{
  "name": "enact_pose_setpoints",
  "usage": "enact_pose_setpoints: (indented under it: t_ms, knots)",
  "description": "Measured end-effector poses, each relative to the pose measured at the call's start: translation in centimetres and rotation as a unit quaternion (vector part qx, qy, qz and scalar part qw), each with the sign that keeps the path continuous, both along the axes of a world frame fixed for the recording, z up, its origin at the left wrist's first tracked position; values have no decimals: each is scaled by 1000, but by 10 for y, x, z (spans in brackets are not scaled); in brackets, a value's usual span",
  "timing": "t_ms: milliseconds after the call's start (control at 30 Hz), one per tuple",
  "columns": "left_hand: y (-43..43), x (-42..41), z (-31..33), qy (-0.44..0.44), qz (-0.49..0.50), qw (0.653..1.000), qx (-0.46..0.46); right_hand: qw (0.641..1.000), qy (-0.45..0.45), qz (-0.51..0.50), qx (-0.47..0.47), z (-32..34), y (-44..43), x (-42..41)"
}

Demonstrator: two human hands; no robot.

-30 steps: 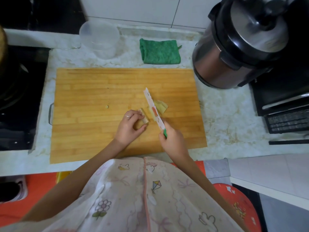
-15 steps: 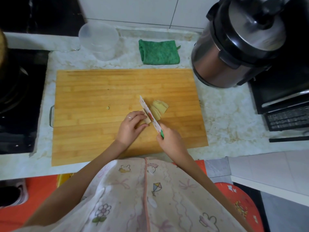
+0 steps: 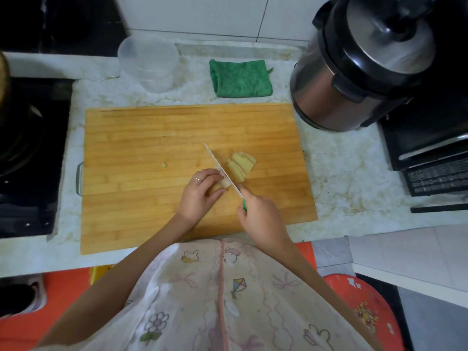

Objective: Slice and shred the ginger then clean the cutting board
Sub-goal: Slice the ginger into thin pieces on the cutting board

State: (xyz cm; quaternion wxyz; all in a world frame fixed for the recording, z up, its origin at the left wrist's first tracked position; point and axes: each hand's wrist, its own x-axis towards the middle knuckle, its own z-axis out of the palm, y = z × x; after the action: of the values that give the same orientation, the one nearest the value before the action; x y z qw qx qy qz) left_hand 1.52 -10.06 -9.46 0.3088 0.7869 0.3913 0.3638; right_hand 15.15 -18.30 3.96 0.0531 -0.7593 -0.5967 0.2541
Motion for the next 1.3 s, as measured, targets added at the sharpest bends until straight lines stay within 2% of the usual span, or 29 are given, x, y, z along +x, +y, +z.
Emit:
enact_pose_setpoints:
  t_ms: [533,800,1300]
  knots:
    - [-1,0,0,-11,21,1000,20,998,-48,34,-30,6,-5,-12]
    - [-2,1,3,-16,26,999,27,999,-26,23,-27,9,-5,-10]
    - [-1,1,4,-13,33,999,13,999,-36,24,-28,9,-6,-9]
